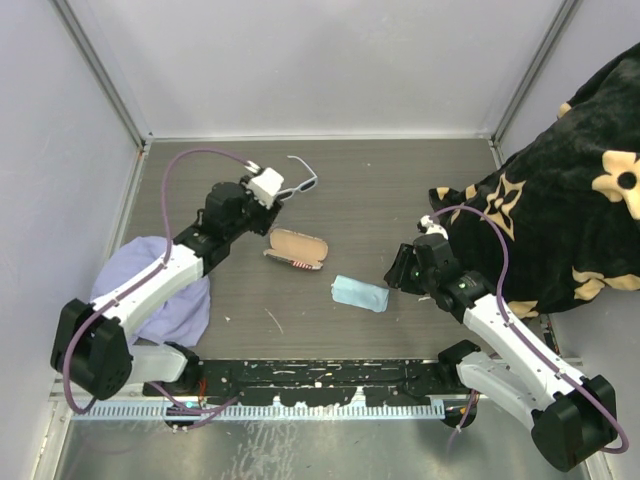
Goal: Organize the sunglasses
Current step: Place the sunglasses case at the center of the board.
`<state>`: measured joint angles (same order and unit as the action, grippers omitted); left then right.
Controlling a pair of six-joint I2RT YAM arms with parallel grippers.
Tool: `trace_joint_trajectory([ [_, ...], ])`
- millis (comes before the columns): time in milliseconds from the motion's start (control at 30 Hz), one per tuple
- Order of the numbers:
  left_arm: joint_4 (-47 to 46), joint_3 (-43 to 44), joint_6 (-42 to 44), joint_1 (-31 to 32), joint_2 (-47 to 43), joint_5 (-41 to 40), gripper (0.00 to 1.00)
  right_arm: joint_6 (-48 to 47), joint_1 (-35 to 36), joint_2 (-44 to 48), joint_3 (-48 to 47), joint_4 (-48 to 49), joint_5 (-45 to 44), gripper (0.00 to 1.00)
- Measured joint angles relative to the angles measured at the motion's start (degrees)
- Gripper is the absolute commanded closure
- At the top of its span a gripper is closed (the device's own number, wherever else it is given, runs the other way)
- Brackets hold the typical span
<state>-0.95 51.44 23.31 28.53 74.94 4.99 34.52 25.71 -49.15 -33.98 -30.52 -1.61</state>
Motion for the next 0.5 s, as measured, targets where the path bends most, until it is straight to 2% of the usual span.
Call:
trace_joint_trajectory([
  [133, 5.2, 1.0, -17.8, -0.1, -2.9, -12.0, 0.39, 0.2, 0.0, -0.2, 0.0, 0.0, 0.0, 0.54],
  [267, 12.5, 3.5, -30.3, -0.2, -0.4, -16.2, 0.39, 0.2, 0.0, -0.5, 0.0, 0.0, 0.2, 0.54],
  [333, 16.4, 5.0, -33.8, -0.2, 2.5, -17.0, 0.40, 0.2, 0.0, -0.5, 0.0, 0.0, 0.3, 0.54],
  [500, 24.9, 9.2, -38.7, -0.2, 10.8, -16.6, 0.50, 0.2, 0.0, -0.2, 0.0, 0.0, 0.2, 0.54],
])
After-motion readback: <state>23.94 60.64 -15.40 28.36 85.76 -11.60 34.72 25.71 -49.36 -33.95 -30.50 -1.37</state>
